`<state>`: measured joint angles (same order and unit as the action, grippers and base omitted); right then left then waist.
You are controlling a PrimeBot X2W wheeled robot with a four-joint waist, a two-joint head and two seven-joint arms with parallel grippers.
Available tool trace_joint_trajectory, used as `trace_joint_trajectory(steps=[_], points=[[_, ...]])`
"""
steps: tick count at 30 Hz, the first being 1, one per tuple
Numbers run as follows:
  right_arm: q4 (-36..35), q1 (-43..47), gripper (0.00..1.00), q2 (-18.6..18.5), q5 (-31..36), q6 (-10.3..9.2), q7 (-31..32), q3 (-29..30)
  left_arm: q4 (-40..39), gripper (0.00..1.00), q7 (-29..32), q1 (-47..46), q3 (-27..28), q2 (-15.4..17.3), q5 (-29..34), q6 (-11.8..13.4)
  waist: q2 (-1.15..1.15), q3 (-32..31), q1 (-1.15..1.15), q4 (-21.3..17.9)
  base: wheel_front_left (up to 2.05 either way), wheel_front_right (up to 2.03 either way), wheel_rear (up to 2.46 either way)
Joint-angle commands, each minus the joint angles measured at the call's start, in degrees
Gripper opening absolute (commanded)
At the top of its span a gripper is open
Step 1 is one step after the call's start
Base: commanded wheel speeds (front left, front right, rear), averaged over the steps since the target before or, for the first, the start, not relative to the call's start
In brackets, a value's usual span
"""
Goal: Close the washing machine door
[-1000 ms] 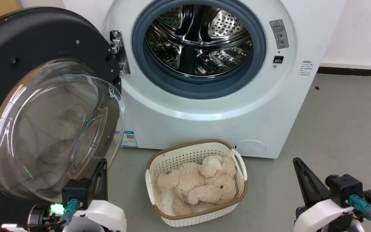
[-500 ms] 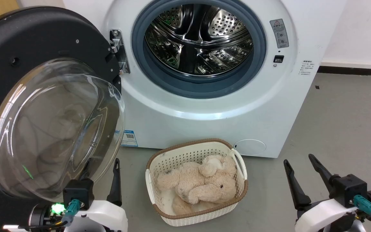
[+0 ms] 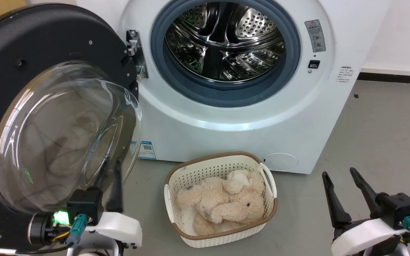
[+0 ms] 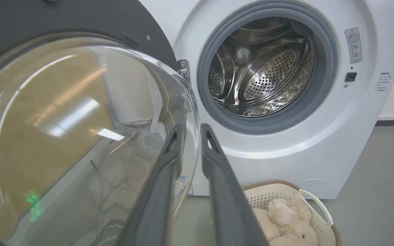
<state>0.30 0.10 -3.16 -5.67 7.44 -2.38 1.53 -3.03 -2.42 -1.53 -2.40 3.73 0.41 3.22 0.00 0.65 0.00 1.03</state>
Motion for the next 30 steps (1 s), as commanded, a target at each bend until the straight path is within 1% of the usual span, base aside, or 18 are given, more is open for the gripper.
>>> trace_joint_trajectory(steps=[1,8,15,19,24,30], points=[[0.0,-0.36,1.0,0.06,-0.97,0.01,-0.62,0.22,-0.8,0.0,-0.57,-1.21,-0.36,0.49,0.32,0.6,0.0,0.09,0.0,0.24,0.0,0.0,0.0],[0.11,-0.47,1.0,0.07,-2.47,0.01,-1.46,0.8,-3.89,0.0,-1.41,-3.21,-1.46,1.88,0.46,2.23,0.0,0.43,0.0,1.73,0.0,0.0,0.0],[-0.05,-0.67,1.0,0.09,-3.4,0.01,-2.3,0.93,-8.05,0.0,-2.25,-5.14,-0.21,3.53,-0.98,3.61,0.0,0.9,0.0,3.59,0.0,0.0,0.0],[-0.01,-0.6,1.0,0.09,-4.03,0.02,-2.66,1.42,-9.55,0.0,-2.6,-6.05,0.76,4.28,-2.01,3.43,0.0,1.05,0.0,4.83,0.0,0.0,0.0],[0.09,-0.54,1.0,0.11,-4.69,0.02,-3.25,1.74,-11.82,0.0,-3.2,-7.44,3.41,4.88,-3.86,2.84,0.0,1.19,0.0,7.02,0.0,0.0,0.0],[0.16,-0.8,1.0,0.12,-5.67,0.02,-3.97,2.07,-13.05,0.0,-3.92,-9.53,8.64,4.38,-7.85,0.73,0.0,1.54,0.0,9.88,0.0,0.0,0.0]])
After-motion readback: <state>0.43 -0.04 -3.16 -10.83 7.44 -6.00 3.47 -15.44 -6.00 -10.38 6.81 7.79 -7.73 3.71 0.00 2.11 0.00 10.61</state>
